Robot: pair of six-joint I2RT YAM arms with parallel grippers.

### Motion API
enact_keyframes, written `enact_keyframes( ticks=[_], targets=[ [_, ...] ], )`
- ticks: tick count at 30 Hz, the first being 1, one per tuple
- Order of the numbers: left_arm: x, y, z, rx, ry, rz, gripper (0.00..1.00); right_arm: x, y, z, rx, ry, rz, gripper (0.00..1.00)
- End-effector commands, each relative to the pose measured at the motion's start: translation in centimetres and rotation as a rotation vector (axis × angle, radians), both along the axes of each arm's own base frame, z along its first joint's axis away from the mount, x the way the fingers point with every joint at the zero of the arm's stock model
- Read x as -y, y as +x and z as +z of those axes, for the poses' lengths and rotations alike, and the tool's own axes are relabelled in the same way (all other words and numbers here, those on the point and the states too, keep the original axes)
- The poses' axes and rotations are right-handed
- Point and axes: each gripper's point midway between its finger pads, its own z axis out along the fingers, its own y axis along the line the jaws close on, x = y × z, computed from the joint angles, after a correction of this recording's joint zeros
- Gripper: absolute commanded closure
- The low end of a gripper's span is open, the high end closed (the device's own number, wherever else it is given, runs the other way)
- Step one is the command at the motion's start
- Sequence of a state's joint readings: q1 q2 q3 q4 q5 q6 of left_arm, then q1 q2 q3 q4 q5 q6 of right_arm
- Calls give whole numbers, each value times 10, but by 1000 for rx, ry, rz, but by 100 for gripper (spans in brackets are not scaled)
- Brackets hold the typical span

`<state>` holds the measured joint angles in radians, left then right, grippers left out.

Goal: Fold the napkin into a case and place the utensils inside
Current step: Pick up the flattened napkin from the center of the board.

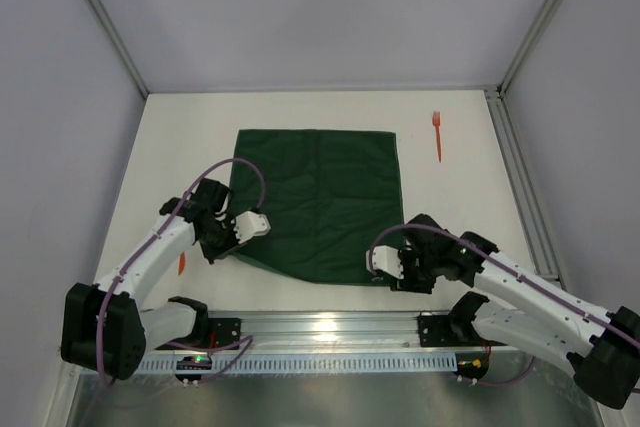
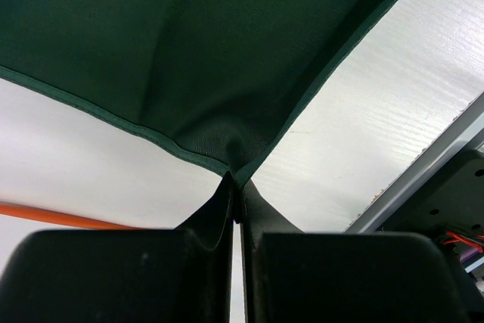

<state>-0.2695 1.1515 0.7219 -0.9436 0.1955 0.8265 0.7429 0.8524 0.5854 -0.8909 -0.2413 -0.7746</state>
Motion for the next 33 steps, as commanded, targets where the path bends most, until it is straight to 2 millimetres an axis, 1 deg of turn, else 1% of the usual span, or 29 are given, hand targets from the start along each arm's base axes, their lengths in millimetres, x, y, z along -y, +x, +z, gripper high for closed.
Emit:
enact_keyframes(
  ticks=[1, 2, 4, 9, 12, 16, 19, 22, 23, 25, 26, 29, 30, 32, 33],
  targets=[
    [5, 1, 11, 17, -34, 4, 100, -8, 11, -6, 101, 6, 127, 50],
    [4, 0, 11, 15, -36, 6, 100, -3, 12, -13, 110, -18, 127, 49],
    [4, 0, 13, 19, -36, 7, 100, -1, 18, -18, 135, -40, 130, 48],
    [3, -1, 12, 18, -31, 9, 100, 1, 17, -36, 92, -81, 129, 46],
    [4, -1, 11, 15, -32, 9, 100, 1, 21, -41, 90, -99, 121, 46],
    [4, 0, 13, 19, -36, 7, 100, 6, 18, -48, 51, -142, 126, 48],
    [5, 0, 13, 16, -40, 6, 100, 12, 12, -53, 25, -173, 136, 56],
    [6, -2, 14, 10, -48, 7, 100, 16, 10, -56, 23, -188, 149, 71],
    [7, -2, 15, 13, -54, 7, 100, 15, 9, -56, 19, -182, 154, 82],
    [9, -4, 17, 8, -65, 8, 100, 17, 7, -54, 11, -187, 159, 93],
    [9, -4, 19, 7, -67, 9, 100, 16, 7, -52, 16, -186, 167, 96],
    [10, -9, 26, 2, -77, 16, 100, 16, 7, -43, 14, -185, 164, 96],
    [9, -12, 30, -6, -77, 21, 100, 19, 3, -41, -4, -196, 160, 96],
    [9, -17, 36, -3, -85, 26, 100, 14, 5, -27, 2, -173, 155, 96],
    [8, -26, 38, -28, -84, 31, 100, 19, -1, -22, -15, -180, 153, 96]
  ],
)
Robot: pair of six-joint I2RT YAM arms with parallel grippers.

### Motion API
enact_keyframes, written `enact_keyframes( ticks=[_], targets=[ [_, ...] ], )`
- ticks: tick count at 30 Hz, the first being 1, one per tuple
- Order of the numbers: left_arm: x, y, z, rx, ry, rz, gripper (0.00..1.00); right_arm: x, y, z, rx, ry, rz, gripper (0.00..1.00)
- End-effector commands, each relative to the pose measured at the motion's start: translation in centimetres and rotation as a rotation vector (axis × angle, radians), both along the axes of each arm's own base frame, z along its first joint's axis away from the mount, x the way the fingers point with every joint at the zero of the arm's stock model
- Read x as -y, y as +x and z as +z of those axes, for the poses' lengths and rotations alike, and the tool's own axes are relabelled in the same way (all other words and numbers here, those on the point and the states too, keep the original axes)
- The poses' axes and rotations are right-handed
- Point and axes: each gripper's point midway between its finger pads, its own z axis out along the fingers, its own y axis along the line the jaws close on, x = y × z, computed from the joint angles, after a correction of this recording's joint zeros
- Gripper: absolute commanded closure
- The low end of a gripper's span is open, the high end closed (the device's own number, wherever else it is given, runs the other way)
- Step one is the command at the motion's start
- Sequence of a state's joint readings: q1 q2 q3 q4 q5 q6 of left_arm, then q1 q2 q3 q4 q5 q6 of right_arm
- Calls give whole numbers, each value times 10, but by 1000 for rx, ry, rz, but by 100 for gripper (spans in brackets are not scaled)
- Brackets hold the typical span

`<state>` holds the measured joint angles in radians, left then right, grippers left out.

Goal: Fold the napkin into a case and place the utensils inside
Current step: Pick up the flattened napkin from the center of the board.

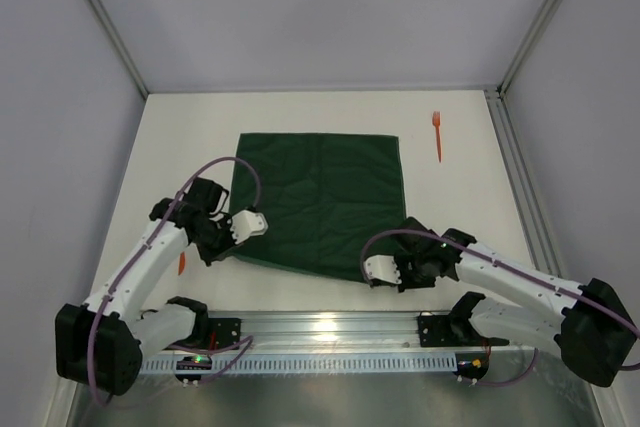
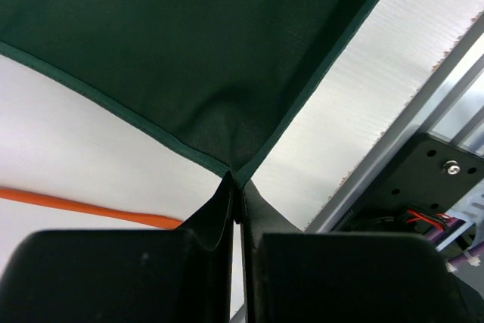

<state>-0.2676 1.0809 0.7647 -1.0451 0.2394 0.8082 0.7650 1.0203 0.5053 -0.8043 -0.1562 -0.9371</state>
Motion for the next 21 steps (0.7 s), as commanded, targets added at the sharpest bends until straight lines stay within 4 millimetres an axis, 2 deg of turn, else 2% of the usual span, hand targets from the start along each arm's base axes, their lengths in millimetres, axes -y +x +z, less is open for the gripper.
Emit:
enact_keyframes(
  ticks=[1, 2, 5, 9, 12, 13, 15, 16, 17, 19, 21],
  targets=[
    [3, -15, 24, -9, -45, 22, 100, -4, -4, 34, -9, 27, 4, 96],
    [4, -20, 28, -14, -52, 25, 100, 1, -11, 39, -36, 17, -9, 96],
    [2, -30, 44, 1, -66, 50, 100, -11, -4, 73, 16, 97, -35, 96],
    [4, -16, 63, 81, -87, 136, 100, -33, 22, 101, 117, 210, -109, 96],
    [0, 17, 80, 187, -64, 207, 100, -46, 54, 115, 217, 265, -195, 96],
    [-1, 32, 86, 241, -65, 239, 100, -48, 64, 113, 222, 262, -241, 96],
    [-5, 56, 92, 291, -39, 284, 100, -48, 96, 124, 277, 302, -335, 96],
    [-5, 72, 96, 331, -42, 307, 100, -48, 108, 120, 267, 305, -389, 96],
    [-5, 86, 95, 323, -27, 326, 100, -44, 130, 131, 298, 353, -452, 96],
    [-10, 108, 96, 330, -11, 371, 100, -43, 158, 131, 329, 379, -520, 96],
    [-14, 140, 97, 337, -1, 431, 100, -33, 183, 136, 376, 389, -589, 96]
  ],
)
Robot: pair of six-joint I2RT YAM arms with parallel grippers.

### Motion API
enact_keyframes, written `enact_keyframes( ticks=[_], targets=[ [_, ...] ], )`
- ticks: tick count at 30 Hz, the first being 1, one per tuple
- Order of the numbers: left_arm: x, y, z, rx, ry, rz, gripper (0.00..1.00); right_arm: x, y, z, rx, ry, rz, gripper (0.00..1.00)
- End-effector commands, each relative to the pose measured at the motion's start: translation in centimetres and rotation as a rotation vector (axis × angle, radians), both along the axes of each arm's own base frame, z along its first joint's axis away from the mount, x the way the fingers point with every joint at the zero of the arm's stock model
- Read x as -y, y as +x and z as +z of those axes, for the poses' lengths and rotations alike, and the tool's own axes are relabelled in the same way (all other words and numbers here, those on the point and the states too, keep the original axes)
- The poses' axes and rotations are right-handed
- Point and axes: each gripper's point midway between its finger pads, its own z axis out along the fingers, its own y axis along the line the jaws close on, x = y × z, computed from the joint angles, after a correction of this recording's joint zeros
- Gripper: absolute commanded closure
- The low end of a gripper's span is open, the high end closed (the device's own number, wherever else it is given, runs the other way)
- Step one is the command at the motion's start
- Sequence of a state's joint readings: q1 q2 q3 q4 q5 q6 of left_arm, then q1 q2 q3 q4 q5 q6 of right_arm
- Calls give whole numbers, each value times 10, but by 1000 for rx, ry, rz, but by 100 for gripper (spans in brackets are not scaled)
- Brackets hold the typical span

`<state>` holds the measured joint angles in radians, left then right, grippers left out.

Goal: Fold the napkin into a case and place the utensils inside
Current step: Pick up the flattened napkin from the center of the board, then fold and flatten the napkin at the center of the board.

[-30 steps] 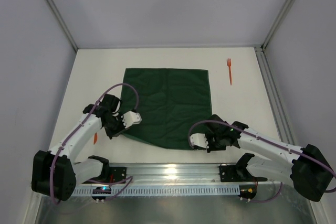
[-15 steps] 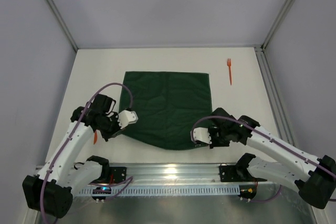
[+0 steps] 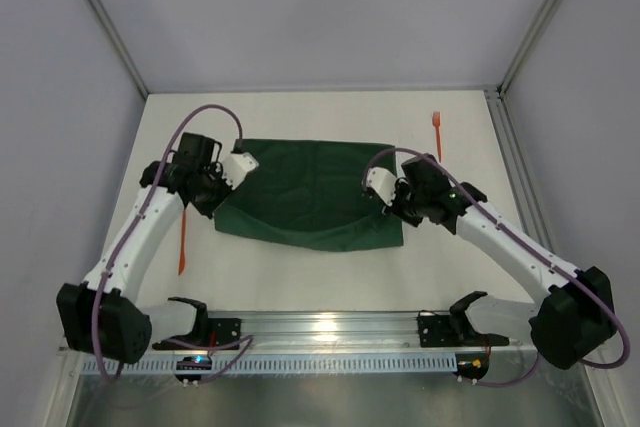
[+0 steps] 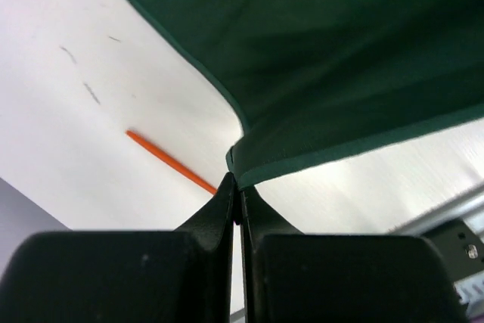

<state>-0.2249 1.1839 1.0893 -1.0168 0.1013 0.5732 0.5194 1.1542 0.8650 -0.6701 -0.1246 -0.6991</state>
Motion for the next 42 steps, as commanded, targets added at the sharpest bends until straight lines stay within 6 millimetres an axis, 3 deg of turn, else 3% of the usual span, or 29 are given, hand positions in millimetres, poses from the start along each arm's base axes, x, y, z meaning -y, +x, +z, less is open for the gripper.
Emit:
enact_keyframes(
  ticks=[1, 3, 7, 8, 9, 12, 13, 17, 23, 31, 42],
  targets=[
    [-10, 69, 18, 128, 7, 142, 100, -4, 66, 37, 175, 117, -145, 96],
    [-8, 103, 20, 158, 3, 171, 100, 0, 93, 34, 184, 117, -197, 96],
    [-10, 150, 15, 171, 31, 200, 100, 9, 137, 30, 205, 111, -275, 96],
    [-11, 159, 12, 172, 41, 208, 100, 8, 150, 39, 230, 130, -291, 96],
    [-11, 167, 9, 168, 47, 212, 100, 8, 157, 26, 204, 118, -300, 96],
    [-15, 193, -7, 142, 72, 229, 100, 8, 178, 24, 198, 122, -313, 96],
    [-15, 204, -16, 128, 80, 232, 100, 8, 181, 11, 164, 112, -312, 96],
    [-18, 221, -34, 111, 89, 244, 100, 9, 199, -2, 142, 70, -323, 96],
    [-14, 230, -55, 83, 73, 230, 100, 12, 210, -19, 112, 30, -341, 96],
    [-9, 241, -62, 85, 54, 229, 100, 26, 217, -26, 109, 1, -448, 96],
    [-9, 252, -73, 80, 59, 247, 100, 24, 232, -35, 91, 11, -489, 96]
  ],
)
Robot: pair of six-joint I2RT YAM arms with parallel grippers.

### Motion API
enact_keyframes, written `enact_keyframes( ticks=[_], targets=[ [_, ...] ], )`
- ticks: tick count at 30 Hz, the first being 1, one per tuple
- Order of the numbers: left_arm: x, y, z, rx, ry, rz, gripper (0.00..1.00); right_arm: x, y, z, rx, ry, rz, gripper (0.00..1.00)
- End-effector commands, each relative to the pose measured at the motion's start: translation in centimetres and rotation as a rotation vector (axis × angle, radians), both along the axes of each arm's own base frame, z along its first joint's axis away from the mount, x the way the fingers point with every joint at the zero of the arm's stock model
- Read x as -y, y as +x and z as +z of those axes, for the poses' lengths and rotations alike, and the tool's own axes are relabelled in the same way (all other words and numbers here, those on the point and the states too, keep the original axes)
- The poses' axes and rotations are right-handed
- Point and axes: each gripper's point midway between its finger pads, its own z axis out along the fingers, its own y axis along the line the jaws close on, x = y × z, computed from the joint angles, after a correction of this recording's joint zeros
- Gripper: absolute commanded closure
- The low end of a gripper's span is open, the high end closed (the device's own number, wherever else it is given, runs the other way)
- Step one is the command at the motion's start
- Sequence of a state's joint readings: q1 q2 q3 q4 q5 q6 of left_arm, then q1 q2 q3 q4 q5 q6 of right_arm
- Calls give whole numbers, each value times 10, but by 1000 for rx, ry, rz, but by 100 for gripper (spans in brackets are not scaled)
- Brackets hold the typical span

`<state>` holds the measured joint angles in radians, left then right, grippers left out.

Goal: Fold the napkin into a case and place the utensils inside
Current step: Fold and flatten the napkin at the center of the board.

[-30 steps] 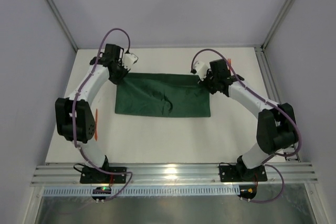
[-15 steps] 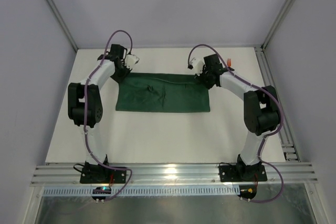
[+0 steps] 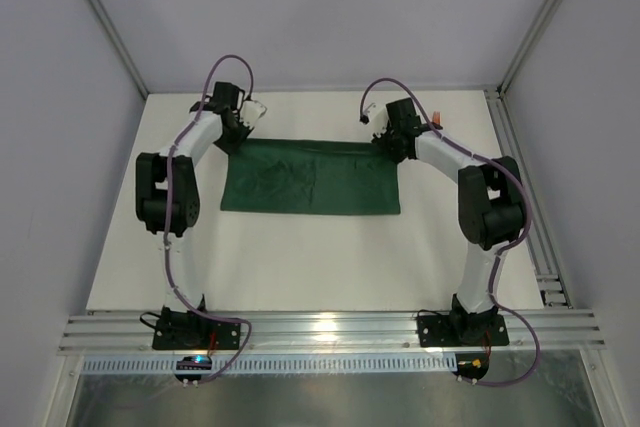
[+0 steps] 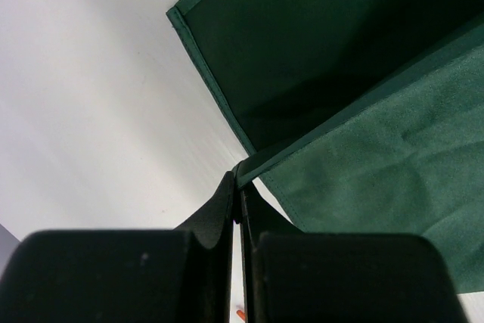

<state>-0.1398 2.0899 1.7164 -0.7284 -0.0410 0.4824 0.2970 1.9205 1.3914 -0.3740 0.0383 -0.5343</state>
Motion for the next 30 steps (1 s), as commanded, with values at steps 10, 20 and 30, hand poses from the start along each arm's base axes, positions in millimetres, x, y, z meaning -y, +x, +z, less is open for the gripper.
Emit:
enact_keyframes(
  ticks=[10, 20, 30],
  targets=[
    [3, 31, 5, 63, -13, 18, 100, -2, 32, 6, 41, 52, -71, 96],
    [0, 39, -3, 74, 0, 34, 68, -2, 46, 1, 47, 53, -112, 81],
    [-2, 13, 54, 104, -105, 110, 25, 6, 47, 89, 237, 179, -285, 46]
  ],
)
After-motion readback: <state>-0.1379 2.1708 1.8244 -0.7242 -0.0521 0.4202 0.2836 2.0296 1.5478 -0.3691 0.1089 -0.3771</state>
